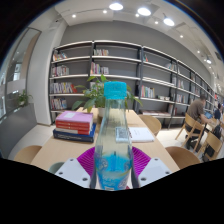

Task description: Pour water

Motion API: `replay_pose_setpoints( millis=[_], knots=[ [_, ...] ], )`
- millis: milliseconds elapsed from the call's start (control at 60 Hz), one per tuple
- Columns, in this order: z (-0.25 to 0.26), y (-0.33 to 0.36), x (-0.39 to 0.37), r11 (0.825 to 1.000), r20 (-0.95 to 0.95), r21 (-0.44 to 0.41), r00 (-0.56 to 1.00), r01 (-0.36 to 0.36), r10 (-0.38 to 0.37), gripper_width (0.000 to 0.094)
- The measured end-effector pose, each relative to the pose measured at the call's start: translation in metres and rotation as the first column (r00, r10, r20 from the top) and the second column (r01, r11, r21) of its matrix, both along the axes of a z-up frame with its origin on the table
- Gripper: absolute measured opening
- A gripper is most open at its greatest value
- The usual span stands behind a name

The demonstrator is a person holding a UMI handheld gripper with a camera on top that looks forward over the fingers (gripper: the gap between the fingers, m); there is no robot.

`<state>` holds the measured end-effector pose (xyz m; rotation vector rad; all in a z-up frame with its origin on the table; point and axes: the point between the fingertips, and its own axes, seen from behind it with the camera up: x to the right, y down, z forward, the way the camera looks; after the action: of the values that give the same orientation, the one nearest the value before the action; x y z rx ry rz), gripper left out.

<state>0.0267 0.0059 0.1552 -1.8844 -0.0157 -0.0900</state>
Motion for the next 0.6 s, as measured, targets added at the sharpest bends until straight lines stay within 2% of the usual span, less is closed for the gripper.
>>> replay_pose_setpoints(
  millis=[133,300,333,533,600],
  knots=[
    [-0.038,0.001,0.014,0.999,0.011,-0.053,1.000,-0.001,0.002,0.0484],
    [-0.072,0.002,0.023,0.999,0.011,-0.049,1.000,0.010,-0.010,0.0501],
    [-0.066,0.002,0.023,1.000,0.003,-0.002,1.000,0.009,-0.009,0.0495],
    [-0.069,-0.003,0.028,0.996,-0.063,0.080,0.997,0.040,-0.035,0.0560],
    [-0.077,-0.008,0.028,0.998,-0.070,0.036,0.997,0.046,-0.043,0.0603]
  ],
)
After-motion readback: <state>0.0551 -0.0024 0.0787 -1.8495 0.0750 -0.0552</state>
